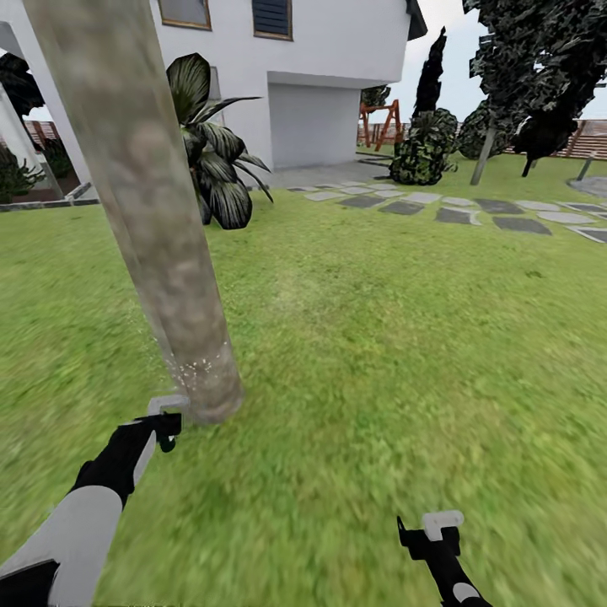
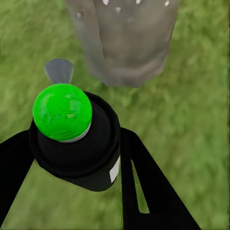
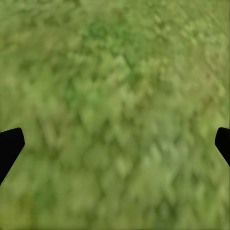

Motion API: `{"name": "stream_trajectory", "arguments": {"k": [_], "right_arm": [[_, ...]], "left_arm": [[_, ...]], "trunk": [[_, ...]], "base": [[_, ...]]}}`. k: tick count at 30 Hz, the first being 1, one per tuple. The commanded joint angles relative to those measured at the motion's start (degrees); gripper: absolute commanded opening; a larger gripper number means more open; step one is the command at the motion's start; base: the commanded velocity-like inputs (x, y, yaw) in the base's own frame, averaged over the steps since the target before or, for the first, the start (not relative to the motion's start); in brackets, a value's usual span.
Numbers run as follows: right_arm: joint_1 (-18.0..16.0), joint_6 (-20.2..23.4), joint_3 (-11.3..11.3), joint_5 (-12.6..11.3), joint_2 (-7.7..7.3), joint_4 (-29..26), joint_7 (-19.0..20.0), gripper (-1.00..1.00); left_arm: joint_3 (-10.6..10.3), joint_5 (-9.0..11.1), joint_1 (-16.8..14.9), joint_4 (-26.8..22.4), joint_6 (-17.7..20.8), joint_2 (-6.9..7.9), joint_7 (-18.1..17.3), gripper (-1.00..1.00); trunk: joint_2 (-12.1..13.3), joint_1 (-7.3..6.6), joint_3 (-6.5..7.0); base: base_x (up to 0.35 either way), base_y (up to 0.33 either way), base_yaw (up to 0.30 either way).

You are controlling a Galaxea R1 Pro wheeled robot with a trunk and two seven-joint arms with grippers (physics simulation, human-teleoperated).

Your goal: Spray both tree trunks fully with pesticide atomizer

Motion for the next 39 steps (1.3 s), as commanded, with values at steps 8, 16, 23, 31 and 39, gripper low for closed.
{"name": "stream_trajectory", "arguments": {"k": [8,16,23,31,39], "right_arm": [[0.15,-0.22,-0.31,0.61,-0.09,0.09,-0.26,1.00],[0.30,-0.22,-0.31,0.61,-0.15,0.06,-0.26,1.00],[0.30,-0.22,-0.31,0.61,-0.09,0.02,-0.26,1.00],[0.29,-0.22,-0.31,0.61,-0.11,0.08,-0.26,1.00],[0.30,-0.22,-0.31,0.61,-0.09,0.09,-0.26,1.00]], "left_arm": [[-0.16,-0.91,-6.69,-0.92,5.58,-0.70,-4.50,-1.00],[-3.13,-1.02,-7.06,-0.92,6.02,2.31,-4.79,-1.00],[-6.19,-1.07,-7.46,-1.55,6.58,0.25,-8.51,-1.00],[-6.19,-1.18,-6.80,-1.71,7.63,4.20,-13.56,-1.00],[-6.08,-1.00,-6.80,-2.63,7.68,4.02,-13.51,-1.00]], "trunk": [[-0.02,-0.01,-0.05],[-0.02,-0.01,-0.05],[-0.02,-0.01,-0.05],[-0.02,-0.01,-0.05],[-0.02,-0.01,-0.05]], "base": [[0.000,0.000,0.010],[0.000,0.000,0.000],[0.000,0.000,0.080],[0.014,-0.016,0.065],[0.141,-0.211,0.000]]}}
